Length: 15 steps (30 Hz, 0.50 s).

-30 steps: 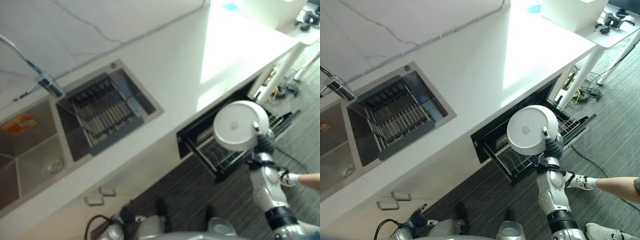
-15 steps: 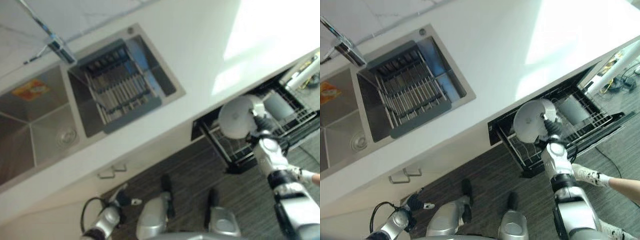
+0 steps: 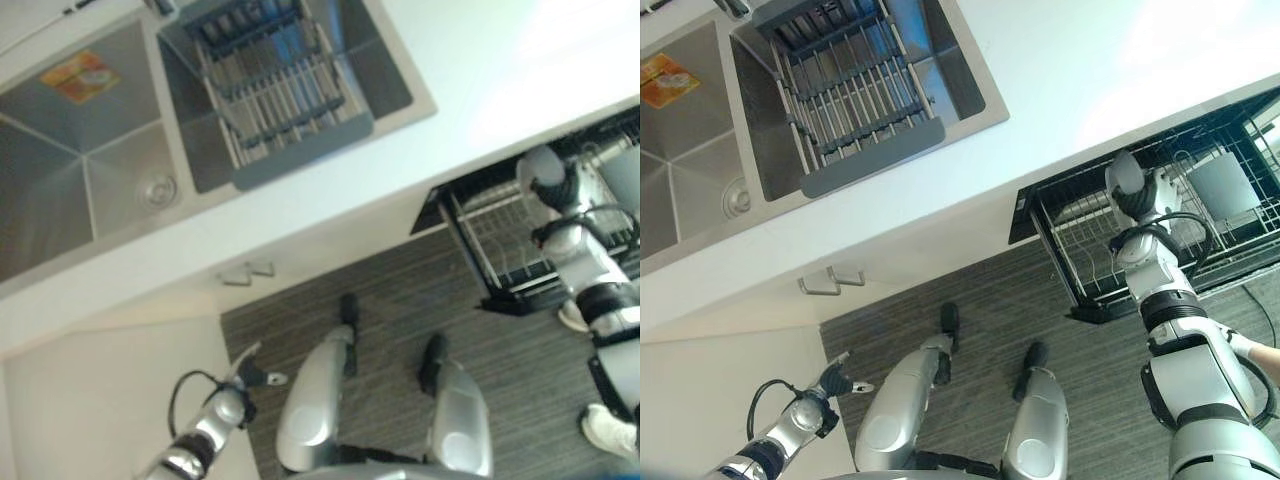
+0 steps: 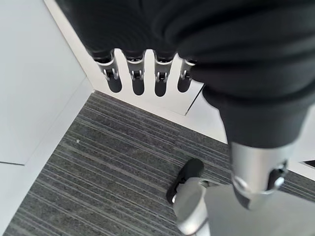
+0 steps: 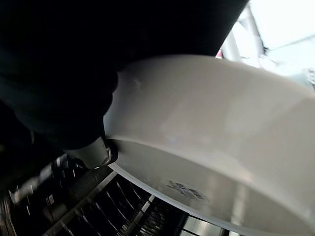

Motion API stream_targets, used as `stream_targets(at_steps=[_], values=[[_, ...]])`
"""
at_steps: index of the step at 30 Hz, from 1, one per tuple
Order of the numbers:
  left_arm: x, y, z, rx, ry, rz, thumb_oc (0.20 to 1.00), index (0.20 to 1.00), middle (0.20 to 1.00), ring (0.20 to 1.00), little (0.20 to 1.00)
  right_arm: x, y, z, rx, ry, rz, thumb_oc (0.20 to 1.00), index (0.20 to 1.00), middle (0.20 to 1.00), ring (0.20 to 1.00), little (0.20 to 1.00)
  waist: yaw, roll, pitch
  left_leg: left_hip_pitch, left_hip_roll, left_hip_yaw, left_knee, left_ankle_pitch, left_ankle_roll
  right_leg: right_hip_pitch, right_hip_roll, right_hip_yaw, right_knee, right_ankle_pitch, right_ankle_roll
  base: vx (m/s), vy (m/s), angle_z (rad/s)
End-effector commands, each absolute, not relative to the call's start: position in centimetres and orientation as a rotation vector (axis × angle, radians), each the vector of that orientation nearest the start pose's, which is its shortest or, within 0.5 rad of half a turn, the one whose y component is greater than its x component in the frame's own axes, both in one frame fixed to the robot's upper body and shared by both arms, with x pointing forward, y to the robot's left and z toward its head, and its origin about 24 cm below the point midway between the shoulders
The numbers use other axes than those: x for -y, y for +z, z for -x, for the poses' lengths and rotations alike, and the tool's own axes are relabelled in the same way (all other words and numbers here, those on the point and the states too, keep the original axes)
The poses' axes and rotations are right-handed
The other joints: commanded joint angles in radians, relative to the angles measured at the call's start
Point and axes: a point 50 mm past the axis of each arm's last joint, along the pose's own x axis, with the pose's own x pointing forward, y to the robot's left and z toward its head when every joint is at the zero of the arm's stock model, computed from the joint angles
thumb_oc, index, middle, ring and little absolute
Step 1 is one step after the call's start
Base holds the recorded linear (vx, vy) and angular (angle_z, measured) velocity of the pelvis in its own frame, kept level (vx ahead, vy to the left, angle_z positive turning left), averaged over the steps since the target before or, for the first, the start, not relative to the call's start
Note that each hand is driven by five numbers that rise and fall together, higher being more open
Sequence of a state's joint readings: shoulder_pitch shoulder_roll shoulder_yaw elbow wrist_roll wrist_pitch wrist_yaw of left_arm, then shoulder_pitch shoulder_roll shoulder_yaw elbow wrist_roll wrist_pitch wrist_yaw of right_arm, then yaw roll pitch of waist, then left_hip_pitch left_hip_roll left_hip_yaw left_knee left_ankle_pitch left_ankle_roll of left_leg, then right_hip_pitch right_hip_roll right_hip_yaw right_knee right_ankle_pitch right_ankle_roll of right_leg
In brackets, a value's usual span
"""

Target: Place the dishes in the dishwasher.

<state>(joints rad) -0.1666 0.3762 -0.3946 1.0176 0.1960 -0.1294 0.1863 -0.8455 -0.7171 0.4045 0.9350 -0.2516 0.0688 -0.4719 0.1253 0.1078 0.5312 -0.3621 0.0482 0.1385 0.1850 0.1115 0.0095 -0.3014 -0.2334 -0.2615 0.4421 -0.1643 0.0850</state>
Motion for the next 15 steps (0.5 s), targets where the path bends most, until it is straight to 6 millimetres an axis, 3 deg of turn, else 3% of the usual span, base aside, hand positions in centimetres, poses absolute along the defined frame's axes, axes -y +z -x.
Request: stream_targets(at_steps=[1,12,15], values=[[-24.6,-10.2,-20.2,-0.685,-0.115,-0.827,1.000,1.000,1.000,1.000,1.000,31.0,20.1,-37.2,0.160,-0.664,1.366,0.200,0.200,0.200,0.200,0.200,0.022,-0.010,-0.039,0.062,-0.011,-0.046,0.059,-0.166,-0.017,-0.025,0.010,-0.017,0.132,-0.068,-0.007,-0.04,-0.057,0.09],[-24.2,-9.5,-21.6,-0.617,-0.099,-0.845,1.000,1.000,1.000,1.000,1.000,30.1,20.9,-37.6,0.220,-0.793,1.688,0.200,0.200,0.200,0.200,0.200,0.052,-0.002,-0.011,-0.070,-0.012,-0.054,0.120,-0.170,0.008,-0.148,0.008,-0.018,0.204,-0.071,-0.004,-0.03,-0.052,0.06],[-24.2,-9.3,-21.6,-0.595,-0.091,-0.847,1.000,1.000,1.000,1.000,1.000,30.8,21.7,-37.1,0.224,-0.938,1.785,0.200,0.200,0.200,0.200,0.200,0.060,0.006,-0.011,-0.126,-0.013,-0.054,0.136,-0.168,0.011,-0.200,0.006,-0.016,0.223,-0.070,-0.003,0.00,-0.012,0.00]])
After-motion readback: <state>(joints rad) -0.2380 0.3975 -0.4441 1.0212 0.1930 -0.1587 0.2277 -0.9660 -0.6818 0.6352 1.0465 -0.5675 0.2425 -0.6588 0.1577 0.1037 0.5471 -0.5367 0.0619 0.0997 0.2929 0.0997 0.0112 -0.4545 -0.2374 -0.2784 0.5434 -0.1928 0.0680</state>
